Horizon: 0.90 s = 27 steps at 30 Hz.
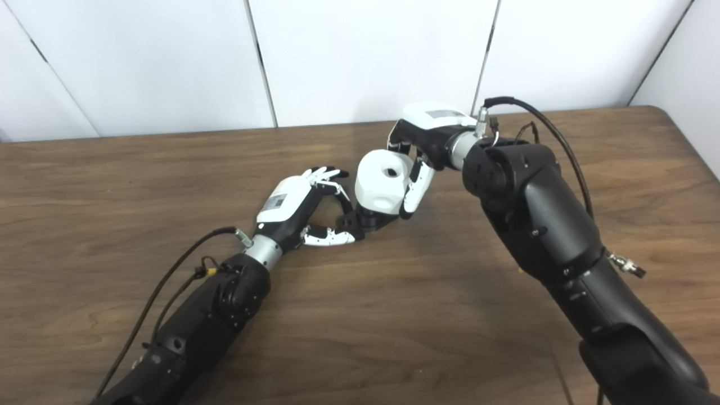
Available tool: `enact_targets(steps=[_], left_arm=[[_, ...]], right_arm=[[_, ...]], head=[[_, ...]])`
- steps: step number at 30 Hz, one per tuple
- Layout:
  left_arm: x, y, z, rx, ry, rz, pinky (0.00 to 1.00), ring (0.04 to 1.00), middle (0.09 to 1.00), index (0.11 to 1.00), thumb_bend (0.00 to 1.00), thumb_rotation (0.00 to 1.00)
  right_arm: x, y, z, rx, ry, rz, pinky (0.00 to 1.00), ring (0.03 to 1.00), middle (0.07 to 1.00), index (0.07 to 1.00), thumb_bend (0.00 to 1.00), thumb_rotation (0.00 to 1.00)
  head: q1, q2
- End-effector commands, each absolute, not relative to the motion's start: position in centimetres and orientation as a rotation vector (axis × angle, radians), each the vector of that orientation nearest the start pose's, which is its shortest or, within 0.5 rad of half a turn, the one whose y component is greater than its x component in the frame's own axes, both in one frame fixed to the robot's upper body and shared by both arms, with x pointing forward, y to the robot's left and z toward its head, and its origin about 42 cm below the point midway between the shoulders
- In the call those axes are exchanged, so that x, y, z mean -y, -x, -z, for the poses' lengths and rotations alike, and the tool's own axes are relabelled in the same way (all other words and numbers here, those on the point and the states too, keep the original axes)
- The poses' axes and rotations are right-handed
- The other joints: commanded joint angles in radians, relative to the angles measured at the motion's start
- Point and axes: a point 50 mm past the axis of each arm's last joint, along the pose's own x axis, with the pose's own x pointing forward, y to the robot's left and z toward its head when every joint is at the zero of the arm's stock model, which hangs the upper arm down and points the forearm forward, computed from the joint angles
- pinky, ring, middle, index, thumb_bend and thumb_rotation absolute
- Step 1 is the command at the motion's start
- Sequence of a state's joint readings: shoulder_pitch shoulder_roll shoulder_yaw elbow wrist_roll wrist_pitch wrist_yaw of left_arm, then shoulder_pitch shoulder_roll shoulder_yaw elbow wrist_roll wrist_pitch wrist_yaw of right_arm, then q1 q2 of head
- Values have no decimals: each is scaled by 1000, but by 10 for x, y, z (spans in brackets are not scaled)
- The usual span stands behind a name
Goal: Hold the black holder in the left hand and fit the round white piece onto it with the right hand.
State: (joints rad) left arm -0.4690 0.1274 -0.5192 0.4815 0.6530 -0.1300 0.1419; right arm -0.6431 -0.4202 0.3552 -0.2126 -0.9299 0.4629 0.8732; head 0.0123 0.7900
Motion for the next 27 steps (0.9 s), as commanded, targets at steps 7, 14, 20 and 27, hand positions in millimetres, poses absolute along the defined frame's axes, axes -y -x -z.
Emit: enact_targets(steps=[7,14,20,27], left_arm=[[-101,-379,-81,216,-1005,562,1000,952,888,476,523,75],[-101,-378,-81,205,-1000,569,1000,965,895,476,523,76],[-100,-378,-82,198,-1004,567,1000,963,895,476,524,74],[-99,-377,-81,199,-992,569,1000,967,893,476,524,73]], right_arm=[[193,-406,-319,15,1401,-445,237,330,431,489,511,145],[184,-409,-317,16,1375,-442,273,370,455,487,512,148],[176,-412,-319,31,1360,-445,302,399,475,487,514,147],[170,-414,-323,48,1359,-447,292,387,465,488,513,147]], head=[[3,3],[2,4],[3,4],[1,6]])
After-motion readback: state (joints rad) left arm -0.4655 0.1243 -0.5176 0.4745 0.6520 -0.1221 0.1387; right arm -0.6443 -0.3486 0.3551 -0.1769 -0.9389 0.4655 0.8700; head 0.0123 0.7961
